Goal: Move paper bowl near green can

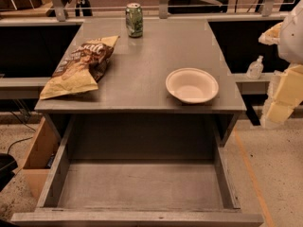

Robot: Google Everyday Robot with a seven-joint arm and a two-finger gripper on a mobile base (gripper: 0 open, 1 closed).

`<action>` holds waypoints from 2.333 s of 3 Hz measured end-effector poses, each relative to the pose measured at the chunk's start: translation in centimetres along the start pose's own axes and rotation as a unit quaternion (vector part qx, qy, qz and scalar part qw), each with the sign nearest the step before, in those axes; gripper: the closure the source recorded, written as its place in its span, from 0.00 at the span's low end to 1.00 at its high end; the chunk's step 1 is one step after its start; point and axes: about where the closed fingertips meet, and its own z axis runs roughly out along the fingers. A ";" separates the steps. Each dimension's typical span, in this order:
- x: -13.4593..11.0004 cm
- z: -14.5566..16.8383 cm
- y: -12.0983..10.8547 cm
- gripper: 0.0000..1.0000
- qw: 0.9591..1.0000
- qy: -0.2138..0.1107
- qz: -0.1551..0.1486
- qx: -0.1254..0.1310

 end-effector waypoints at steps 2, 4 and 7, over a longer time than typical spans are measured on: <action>0.2 0.8 -0.4 0.00 0.999 -0.028 -0.034 0.026; -0.2 4.3 -1.7 0.00 0.980 -0.106 -0.147 0.084; -3.2 7.9 -4.7 0.00 0.952 -0.168 -0.149 0.206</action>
Offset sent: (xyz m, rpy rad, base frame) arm 0.0187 -0.0083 -0.0338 0.0556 -0.2321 0.2466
